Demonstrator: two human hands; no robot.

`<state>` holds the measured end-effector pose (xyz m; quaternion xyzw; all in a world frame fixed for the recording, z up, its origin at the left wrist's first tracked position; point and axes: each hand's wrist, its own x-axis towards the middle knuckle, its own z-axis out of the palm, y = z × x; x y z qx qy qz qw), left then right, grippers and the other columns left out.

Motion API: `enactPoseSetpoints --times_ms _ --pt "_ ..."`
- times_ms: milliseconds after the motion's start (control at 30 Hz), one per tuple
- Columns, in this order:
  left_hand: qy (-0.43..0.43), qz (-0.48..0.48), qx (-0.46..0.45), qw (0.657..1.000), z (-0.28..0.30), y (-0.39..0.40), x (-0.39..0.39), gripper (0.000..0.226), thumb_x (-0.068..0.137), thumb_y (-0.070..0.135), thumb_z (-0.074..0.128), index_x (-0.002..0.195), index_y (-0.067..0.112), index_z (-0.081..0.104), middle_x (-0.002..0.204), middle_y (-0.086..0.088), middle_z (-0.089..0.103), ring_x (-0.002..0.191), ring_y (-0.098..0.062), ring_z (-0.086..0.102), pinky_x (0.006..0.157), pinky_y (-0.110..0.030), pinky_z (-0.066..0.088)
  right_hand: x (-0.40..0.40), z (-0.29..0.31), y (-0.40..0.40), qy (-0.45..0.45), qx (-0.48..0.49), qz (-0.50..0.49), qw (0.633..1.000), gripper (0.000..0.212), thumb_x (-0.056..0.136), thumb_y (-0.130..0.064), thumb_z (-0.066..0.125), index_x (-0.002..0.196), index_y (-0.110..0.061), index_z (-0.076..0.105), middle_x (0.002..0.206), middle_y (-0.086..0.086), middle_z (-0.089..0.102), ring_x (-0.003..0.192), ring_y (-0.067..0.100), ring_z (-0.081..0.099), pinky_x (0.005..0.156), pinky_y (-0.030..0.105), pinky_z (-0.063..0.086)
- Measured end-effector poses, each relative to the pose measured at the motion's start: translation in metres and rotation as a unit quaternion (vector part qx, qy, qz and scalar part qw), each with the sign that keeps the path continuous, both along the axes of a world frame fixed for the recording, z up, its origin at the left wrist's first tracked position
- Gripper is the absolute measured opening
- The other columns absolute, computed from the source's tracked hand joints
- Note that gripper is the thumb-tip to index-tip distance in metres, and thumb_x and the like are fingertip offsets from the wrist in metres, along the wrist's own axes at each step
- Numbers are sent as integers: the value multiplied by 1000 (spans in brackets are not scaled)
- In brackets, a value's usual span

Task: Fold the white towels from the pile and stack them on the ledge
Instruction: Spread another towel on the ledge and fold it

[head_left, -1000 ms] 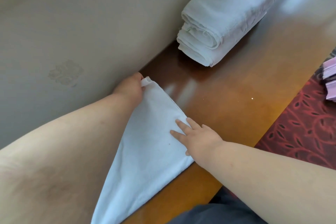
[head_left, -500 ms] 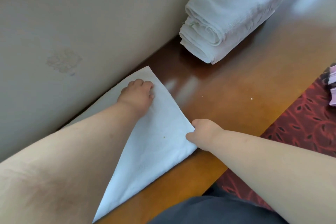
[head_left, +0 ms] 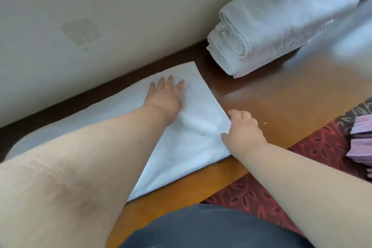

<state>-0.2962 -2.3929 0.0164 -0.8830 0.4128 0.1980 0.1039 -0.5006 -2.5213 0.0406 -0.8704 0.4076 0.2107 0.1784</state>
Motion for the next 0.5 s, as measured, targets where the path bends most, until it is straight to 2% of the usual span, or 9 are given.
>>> enactPoseSetpoints --times_ms 33,100,200,400,500 --pt "-3 11 -15 1000 1 11 -9 64 104 43 26 156 29 -7 165 -7 -5 151 -31 -3 121 -49 2 10 2 6 -30 -26 77 996 67 92 -39 61 148 -29 26 152 3 29 136 28 34 104 43 41" --pt "15 31 -26 999 2 39 -28 65 103 46 28 157 28 -5 165 -7 -4 151 -31 -3 121 -47 2 34 6 22 -59 -18 196 979 68 95 -44 55 153 -31 21 160 3 19 146 28 19 114 44 30" --pt "44 90 -23 995 5 92 -49 68 101 50 29 156 30 -5 165 -7 -6 151 -29 -6 121 -45 0 70 9 52 -37 43 269 962 68 96 -47 51 155 -32 20 165 2 9 152 26 3 119 43 19" --pt "106 272 36 956 11 220 -69 69 100 55 29 157 32 -3 165 -3 -10 151 -26 -7 121 -41 3 117 10 124 57 77 401 911 75 96 -51 49 158 -31 13 167 1 3 153 27 0 121 44 19" --pt "82 295 36 951 17 276 -82 68 100 53 31 158 28 5 166 -4 -4 151 -24 -4 122 -38 3 133 6 168 63 66 455 886 75 97 -51 49 158 -31 11 167 2 2 153 27 -1 121 44 20"
